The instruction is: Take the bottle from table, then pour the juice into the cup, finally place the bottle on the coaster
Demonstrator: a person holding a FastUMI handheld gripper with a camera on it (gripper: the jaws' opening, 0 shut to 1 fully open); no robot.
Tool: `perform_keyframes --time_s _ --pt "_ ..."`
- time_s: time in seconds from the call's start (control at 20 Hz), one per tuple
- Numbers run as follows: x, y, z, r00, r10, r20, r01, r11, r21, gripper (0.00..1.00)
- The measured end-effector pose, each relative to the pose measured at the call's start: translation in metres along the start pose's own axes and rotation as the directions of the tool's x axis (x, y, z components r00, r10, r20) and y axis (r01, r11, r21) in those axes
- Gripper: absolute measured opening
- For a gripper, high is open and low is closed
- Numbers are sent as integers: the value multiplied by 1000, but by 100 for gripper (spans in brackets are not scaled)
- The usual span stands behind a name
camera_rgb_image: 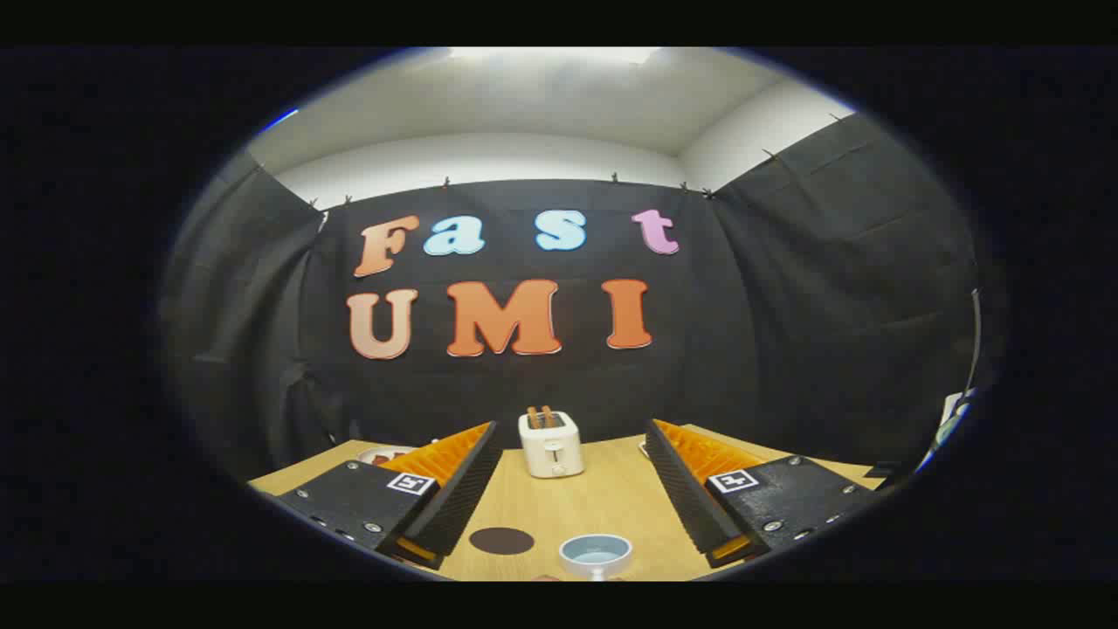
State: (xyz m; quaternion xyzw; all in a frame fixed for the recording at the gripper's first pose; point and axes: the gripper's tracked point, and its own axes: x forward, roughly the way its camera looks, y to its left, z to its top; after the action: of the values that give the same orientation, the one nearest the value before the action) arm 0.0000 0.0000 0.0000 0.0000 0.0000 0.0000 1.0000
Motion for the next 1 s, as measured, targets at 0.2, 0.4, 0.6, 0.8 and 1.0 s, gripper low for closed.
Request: perform_keyframes --time_s 0.2,0.4,0.6,0.8,1.0 --pt "-18 51 -10 996 83 -40 -84 996 -22 98" --pt "-39 108 -10 979 190 -68 -193 980 -40 98" --pt "-61 142 4 965 254 -60 -255 967 -9 98" --pt "-80 161 23 958 285 -36 -285 959 3 98" --pt "-91 177 35 947 321 -18 -321 947 17 97"
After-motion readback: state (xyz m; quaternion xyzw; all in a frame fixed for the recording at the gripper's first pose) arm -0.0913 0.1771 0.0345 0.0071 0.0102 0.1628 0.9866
